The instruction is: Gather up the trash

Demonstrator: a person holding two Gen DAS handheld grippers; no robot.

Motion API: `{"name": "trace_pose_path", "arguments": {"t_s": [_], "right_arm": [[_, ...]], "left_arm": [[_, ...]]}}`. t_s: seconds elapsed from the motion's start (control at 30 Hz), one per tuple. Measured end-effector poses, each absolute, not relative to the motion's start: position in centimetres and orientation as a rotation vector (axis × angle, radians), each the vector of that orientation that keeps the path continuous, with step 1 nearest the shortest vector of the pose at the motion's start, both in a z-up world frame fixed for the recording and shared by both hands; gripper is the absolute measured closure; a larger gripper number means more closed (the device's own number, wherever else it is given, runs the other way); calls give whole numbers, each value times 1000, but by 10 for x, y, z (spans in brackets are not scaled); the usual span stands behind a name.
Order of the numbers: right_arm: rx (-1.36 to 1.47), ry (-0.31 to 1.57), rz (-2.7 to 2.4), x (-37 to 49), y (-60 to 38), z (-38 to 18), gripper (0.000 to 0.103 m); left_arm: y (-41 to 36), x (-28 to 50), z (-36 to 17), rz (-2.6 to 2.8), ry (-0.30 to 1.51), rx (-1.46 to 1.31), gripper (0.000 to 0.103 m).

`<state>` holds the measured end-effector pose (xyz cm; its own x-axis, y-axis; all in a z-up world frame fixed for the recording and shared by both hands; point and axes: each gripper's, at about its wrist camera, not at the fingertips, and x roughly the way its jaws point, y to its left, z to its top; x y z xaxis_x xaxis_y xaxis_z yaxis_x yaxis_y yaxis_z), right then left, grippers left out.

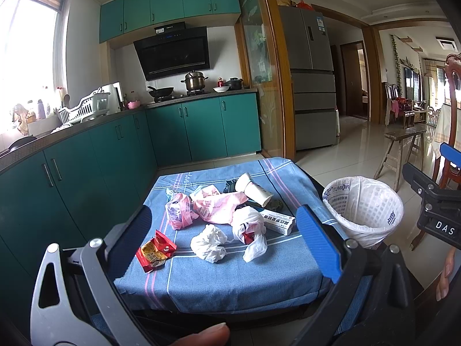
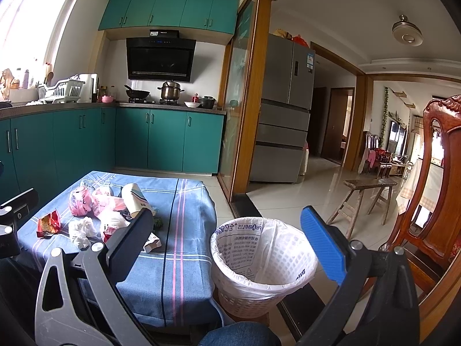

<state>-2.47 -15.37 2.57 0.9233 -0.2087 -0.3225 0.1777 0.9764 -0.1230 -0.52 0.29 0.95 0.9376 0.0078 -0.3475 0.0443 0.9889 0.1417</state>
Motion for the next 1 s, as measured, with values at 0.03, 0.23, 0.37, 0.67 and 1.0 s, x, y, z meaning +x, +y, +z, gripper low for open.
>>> {"name": "trace_pose_path", "arguments": {"t_s": [0.03,0.23,0.37,0.67,1.0], "right_arm": [[-92,341,-199,-25,-154,26,3],[-92,343,-197,-25,-154,25,3],[-92,342,-198,-25,-154,24,3],[-92,343,-199,-25,-154,23,3],[-91,347,-196,-26,-154,21,3]], "left_arm": [[3,-5,10,-19,355,148,3],[3,-5,9,-19,356,149,3],[3,-6,9,-18,354,149,3],[3,-6,9,-20,354,150,3],[6,-5,3,-16,365,144,3]]}}
